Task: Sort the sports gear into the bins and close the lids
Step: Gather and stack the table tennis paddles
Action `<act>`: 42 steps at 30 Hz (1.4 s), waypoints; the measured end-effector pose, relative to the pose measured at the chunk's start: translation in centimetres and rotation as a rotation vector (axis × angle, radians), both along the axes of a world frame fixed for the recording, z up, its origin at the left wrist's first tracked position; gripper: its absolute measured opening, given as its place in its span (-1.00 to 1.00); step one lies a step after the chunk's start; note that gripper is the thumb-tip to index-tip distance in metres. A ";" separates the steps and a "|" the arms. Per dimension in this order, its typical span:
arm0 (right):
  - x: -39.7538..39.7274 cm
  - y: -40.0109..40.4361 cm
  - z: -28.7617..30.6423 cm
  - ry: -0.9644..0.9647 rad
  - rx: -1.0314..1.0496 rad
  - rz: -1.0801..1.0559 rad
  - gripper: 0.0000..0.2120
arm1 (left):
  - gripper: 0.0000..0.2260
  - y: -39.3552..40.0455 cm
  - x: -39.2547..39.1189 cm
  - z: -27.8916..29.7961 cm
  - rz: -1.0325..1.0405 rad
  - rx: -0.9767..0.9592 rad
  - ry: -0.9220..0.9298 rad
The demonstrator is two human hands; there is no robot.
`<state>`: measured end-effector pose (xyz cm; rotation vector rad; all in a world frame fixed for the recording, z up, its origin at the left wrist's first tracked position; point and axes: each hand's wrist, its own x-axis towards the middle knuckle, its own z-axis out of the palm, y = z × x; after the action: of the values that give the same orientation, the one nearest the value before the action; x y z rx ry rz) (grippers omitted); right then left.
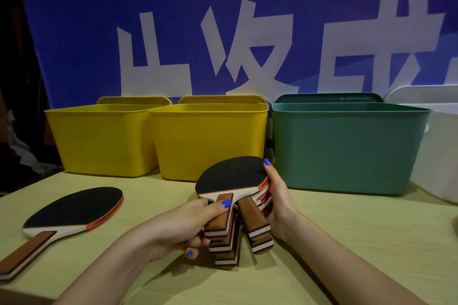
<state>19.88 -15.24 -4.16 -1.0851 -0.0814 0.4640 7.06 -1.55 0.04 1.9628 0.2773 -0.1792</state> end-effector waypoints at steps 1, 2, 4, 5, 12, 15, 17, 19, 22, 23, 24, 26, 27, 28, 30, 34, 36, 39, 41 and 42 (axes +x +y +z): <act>0.0 0.0 0.0 -0.006 -0.013 0.012 -0.47 | -0.69 0.0 0.0 0.0 -0.007 0.003 -0.004; 0.0 0.0 0.0 -0.009 -0.023 0.022 -0.47 | -0.70 -0.1 0.0 0.1 -0.010 0.005 -0.007; -0.1 -0.2 0.0 -0.011 -0.036 0.034 -0.52 | -0.71 -0.1 0.0 0.0 -0.013 0.018 -0.014; -0.2 -0.2 0.0 -0.013 -0.039 0.037 -0.53 | -0.72 -0.2 -0.1 -0.1 -0.010 0.027 -0.020; -0.5 0.0 0.0 0.023 -0.088 0.006 -0.56 | -0.59 0.0 0.0 -2.0 0.205 0.077 -0.163; -0.8 -0.1 0.3 0.014 -0.102 0.014 -0.57 | -0.66 0.1 -0.6 -2.9 0.272 0.074 -0.258; -0.9 -0.3 0.5 0.014 -0.095 0.028 -0.58 | -0.76 0.9 -0.9 -3.3 0.287 0.096 -0.316; -0.9 -0.3 0.5 0.024 -0.089 0.034 -0.58 | -0.84 2.6 -1.4 -3.5 0.306 0.121 -0.333; -0.8 -0.4 0.4 0.007 -0.092 0.029 -0.58 | -0.90 6.6 -2.7 -3.4 0.392 0.228 -0.384; -0.8 -0.5 0.4 0.008 -0.093 0.024 -0.58 | -0.89 8.3 -3.2 -3.3 0.431 0.324 -0.421; -0.9 -0.4 0.3 0.005 -0.092 0.026 -0.57 | -0.88 10.4 -3.7 -3.3 0.478 0.462 -0.450; -0.8 -0.4 0.2 -0.003 -0.084 0.031 -0.58 | -0.87 14.2 -4.9 -3.6 0.571 0.774 -0.438; -0.7 -0.5 0.2 -0.003 -0.083 0.035 -0.58 | -0.88 16.1 -5.4 -3.8 0.606 0.927 -0.375; -0.7 -0.5 0.2 -0.003 -0.086 0.040 -0.58 | -0.86 17.8 -5.9 -4.0 0.627 1.053 -0.267; -0.7 -0.5 0.3 -0.007 -0.086 0.041 -0.59 | -0.59 20.4 -6.6 -4.5 0.653 1.143 0.014; -0.7 -0.5 0.4 -0.002 -0.076 0.021 -0.59 | -0.29 22.0 -6.7 -4.7 0.654 0.998 0.112; -0.8 -0.3 0.3 0.016 -0.072 0.034 -0.59 | -0.23 22.0 -6.5 -4.2 0.644 0.917 0.141; -0.8 -0.2 0.1 0.029 -0.031 0.057 -0.57 | -0.01 22.4 -6.4 -2.6 0.633 0.719 0.179; -0.8 -0.1 0.2 0.024 -0.034 0.065 -0.56 | 0.05 22.3 -6.2 -1.5 0.602 0.588 0.154; -0.9 -0.1 0.3 0.029 -0.036 0.067 -0.55 | 0.00 21.8 -6.0 -1.2 0.590 0.470 0.114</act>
<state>18.94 -15.30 -3.90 -1.1130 -0.0849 0.5432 1.06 20.27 -1.20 2.2348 1.0307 0.1760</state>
